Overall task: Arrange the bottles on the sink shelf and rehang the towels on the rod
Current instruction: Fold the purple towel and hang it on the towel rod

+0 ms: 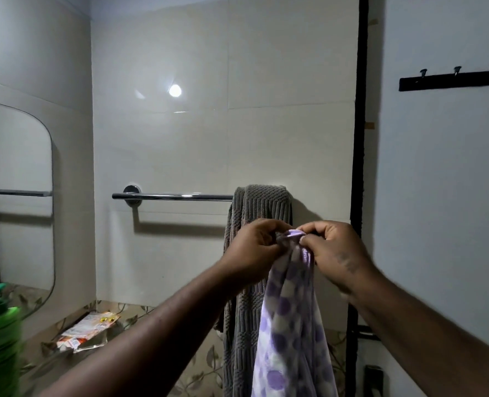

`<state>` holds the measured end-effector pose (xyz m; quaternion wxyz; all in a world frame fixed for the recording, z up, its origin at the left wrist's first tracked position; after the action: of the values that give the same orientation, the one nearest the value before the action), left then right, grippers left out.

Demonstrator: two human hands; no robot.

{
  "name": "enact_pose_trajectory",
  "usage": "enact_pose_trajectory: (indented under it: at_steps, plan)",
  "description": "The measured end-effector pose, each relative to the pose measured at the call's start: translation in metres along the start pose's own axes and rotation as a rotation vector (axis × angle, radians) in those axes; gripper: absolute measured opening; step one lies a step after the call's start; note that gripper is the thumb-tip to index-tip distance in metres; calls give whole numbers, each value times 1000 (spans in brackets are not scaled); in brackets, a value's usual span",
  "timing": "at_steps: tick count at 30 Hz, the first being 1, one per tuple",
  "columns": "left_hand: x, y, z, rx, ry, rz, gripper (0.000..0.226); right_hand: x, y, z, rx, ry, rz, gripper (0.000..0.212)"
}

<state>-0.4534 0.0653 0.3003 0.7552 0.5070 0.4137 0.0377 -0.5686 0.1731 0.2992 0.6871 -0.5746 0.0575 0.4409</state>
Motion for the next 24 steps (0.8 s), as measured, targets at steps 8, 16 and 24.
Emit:
enact_pose_trajectory:
  at_steps: [8,16,24]
  plan:
    - [4,16,-18,392,-152,-12,7,-15,-31,14,-11,-121,-80,38]
    - [-2,37,-23,412,-6,-197,12,-22,-64,30,123,-43,33,23]
    - [-2,33,-26,296,33,-157,39,-18,-71,25,88,7,73,26]
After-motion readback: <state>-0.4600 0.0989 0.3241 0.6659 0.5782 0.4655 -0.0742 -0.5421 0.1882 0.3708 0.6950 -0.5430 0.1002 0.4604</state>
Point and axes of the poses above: each hand's wrist, its own x-axis away from the middle knuckle, its own z-axis out of the back of the hand, y = z × x, the point moved 6 cm from there along -x, towards the middle knuckle, and after that the axes turned 10 degrees about x, right-handed, at the moved point
